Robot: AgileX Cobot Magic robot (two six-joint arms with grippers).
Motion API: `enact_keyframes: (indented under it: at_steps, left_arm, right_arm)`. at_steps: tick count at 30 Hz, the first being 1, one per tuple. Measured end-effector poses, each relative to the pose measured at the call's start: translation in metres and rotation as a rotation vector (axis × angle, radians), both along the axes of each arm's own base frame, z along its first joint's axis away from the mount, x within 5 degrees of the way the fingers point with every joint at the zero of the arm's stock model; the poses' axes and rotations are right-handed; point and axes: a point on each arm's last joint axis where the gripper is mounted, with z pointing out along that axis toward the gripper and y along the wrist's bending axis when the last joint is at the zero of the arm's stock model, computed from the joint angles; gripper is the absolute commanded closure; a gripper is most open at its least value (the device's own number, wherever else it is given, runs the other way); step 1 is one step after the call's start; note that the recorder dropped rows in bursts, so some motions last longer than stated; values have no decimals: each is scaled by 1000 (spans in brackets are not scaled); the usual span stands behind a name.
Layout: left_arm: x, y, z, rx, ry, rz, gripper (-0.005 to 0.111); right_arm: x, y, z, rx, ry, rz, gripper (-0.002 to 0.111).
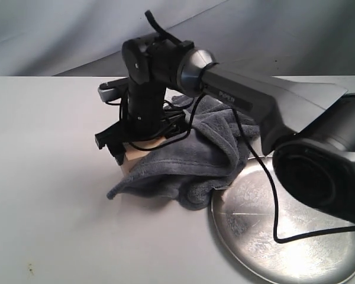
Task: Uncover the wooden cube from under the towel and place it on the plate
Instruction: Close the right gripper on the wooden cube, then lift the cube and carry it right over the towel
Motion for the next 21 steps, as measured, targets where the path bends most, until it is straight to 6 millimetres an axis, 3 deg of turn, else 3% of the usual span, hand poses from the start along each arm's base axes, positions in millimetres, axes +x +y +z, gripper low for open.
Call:
enact_keyframes:
  at_steps: [13, 17, 21]
  left_arm:
    - [0, 0, 0, 0, 0, 0, 107]
    - [0, 0, 0, 0, 0, 0, 107]
    - [0, 0, 0, 0, 0, 0, 107]
  right_arm:
    - [-30, -6, 106, 192, -92, 28, 108]
    - [-35, -10, 122, 220, -106, 31, 108]
    - [-35, -9, 126, 233, -118, 34, 108]
